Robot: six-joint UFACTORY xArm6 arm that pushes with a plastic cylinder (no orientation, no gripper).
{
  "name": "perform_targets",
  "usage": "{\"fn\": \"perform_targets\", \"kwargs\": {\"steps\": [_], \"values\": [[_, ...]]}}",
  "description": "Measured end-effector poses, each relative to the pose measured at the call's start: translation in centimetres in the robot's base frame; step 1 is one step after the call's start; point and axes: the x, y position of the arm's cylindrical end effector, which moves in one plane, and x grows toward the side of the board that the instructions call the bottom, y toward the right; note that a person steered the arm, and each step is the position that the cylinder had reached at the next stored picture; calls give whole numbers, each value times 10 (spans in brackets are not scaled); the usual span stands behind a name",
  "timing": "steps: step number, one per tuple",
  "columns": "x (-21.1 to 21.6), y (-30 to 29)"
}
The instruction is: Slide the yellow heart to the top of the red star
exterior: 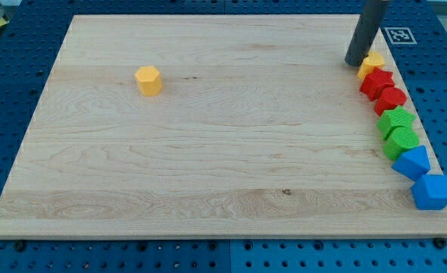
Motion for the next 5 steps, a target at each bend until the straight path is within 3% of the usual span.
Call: {"fn": "perform_targets", "kwargs": {"steps": [3, 5], "values": [[0, 0], [0, -32]]}}
